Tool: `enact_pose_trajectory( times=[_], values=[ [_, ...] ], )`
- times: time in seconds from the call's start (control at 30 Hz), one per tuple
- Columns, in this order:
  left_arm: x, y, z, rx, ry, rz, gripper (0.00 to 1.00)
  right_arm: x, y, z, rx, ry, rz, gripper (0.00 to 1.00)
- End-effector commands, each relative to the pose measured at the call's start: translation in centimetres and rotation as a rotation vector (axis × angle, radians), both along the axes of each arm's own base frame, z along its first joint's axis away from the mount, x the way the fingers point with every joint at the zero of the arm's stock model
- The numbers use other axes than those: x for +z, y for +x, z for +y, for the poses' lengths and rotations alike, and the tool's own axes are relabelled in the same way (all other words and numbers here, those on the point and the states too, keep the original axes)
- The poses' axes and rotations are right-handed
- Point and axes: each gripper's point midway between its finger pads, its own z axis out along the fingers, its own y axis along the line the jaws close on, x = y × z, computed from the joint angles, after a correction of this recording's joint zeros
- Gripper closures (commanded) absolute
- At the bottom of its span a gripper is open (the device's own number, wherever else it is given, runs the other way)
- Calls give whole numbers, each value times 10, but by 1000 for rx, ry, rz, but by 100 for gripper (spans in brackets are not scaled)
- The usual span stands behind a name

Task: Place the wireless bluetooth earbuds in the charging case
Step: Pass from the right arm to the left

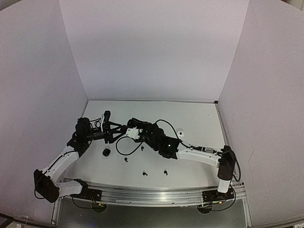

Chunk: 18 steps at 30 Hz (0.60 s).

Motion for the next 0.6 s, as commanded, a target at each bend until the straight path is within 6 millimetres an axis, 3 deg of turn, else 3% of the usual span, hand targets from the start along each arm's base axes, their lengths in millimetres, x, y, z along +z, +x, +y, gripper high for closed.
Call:
enact_pose_trajectory(
  times=[0.0,0.33,0.57],
  values=[
    [39,5,-6,0,-68,-26,34,24,-8,16,39,61,-47,93],
    [35,7,-14,-10,-39,-8,39,23,-17,28,80,64,-47,94],
    [32,9,-16,-13,-26,2,53,25,-20,38,94,80,-47,95]
  ],
)
